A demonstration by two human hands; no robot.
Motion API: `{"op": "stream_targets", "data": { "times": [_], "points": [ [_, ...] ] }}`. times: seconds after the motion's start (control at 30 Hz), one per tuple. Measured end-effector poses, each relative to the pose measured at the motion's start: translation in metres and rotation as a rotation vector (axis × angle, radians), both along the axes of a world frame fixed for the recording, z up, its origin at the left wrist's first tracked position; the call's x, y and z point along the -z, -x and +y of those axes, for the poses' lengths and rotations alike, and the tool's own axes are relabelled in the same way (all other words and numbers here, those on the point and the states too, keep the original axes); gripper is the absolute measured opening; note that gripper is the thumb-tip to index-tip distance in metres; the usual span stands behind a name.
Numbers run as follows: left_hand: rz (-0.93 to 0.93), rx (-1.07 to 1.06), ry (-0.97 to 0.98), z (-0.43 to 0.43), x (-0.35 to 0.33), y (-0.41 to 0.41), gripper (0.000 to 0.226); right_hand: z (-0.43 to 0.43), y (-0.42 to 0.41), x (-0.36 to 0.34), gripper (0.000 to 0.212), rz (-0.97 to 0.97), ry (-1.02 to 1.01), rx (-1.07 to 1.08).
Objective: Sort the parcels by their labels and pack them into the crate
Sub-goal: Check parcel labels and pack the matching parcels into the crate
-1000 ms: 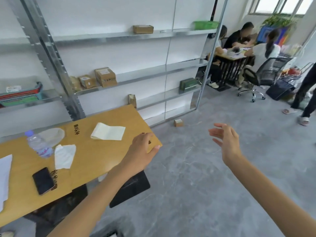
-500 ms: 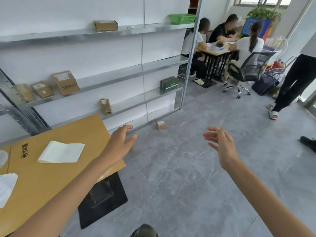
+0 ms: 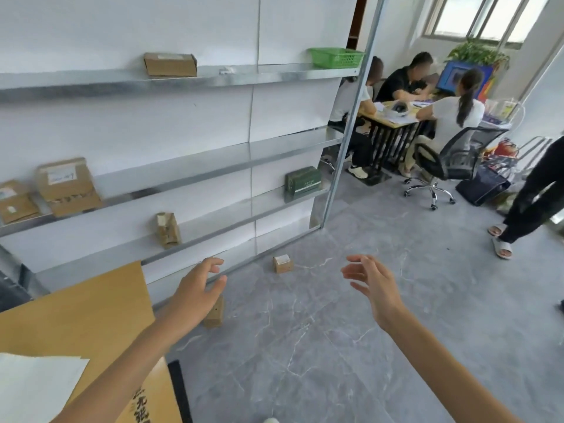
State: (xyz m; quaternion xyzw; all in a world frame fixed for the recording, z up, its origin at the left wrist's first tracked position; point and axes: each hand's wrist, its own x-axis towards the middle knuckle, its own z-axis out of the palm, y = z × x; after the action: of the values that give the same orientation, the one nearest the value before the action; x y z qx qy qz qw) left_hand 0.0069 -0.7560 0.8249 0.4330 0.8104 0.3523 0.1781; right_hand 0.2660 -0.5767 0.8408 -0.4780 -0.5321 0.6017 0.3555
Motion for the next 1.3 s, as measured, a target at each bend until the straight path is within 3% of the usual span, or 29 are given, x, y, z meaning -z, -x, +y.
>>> {"op": "stream_targets", "data": {
  "times": [0.47,0.87,1.07,1.13,1.3],
  "points": [
    [-0.293,-0.013,0.185,0.288,0.064,0.073,0.03,0.246,0.086,0.075,0.028,-0.13,0.23,0.014],
    [-0.416,-0.095,0.563,0.545,0.224,0.15,0.025,0.524,0.188,0.229,0.026,-0.388,0.426,-0.157],
    [-0.428,-0.135,0.701,0.616,0.36,0.204,0.018,0.599,0.246,0.367,0.023,-0.537,0.485,-0.238],
    [-0.46,-0.159,0.739,0.636,0.426,0.223,0.012,0.616,0.263,0.437,0.021,-0.602,0.513,-0.261],
    [-0.438,-0.156,0.82,0.691,0.617,0.27,0.024,0.659,0.306,0.636,0.025,-0.705,0.484,-0.359]
  ]
}}
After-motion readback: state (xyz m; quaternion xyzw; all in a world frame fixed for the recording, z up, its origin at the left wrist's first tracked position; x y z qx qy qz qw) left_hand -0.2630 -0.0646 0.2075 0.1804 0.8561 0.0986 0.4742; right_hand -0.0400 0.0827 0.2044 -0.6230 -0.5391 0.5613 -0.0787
